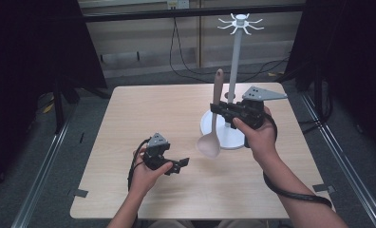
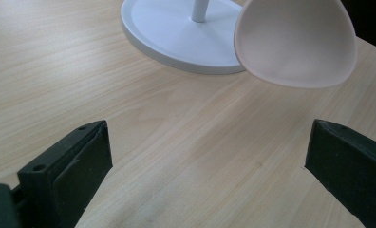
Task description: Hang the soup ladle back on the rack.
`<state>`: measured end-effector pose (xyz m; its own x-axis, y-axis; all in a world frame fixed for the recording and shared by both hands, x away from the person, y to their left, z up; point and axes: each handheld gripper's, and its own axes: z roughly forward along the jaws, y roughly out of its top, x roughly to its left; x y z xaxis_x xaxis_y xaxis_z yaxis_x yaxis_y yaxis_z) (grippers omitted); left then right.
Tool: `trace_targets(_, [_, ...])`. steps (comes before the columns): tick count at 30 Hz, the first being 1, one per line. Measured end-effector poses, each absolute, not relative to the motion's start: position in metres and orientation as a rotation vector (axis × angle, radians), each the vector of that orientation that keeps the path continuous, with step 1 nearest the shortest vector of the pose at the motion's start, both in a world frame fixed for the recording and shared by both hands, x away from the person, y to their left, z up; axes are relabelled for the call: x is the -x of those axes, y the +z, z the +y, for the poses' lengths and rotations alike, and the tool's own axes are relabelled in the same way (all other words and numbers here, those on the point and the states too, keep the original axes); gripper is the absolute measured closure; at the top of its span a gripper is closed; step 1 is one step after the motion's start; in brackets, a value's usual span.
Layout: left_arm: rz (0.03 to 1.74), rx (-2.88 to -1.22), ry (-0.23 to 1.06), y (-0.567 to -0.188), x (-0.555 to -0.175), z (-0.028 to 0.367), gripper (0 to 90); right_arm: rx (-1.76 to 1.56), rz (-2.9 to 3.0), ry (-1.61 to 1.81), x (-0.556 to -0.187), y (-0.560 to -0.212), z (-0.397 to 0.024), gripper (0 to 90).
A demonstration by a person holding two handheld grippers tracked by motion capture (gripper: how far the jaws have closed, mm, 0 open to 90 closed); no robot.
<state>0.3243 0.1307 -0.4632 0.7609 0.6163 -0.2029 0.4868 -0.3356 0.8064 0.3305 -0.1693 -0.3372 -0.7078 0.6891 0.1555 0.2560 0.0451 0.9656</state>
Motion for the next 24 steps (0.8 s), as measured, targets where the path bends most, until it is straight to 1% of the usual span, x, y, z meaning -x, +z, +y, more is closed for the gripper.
trace_targets(24, [0.818, -2.015, 0.16, -0.465, -0.324, 0.131, 1.3, -0.933, 1.967, 1.702, -0.353, -0.305, -0.179, 78.2])
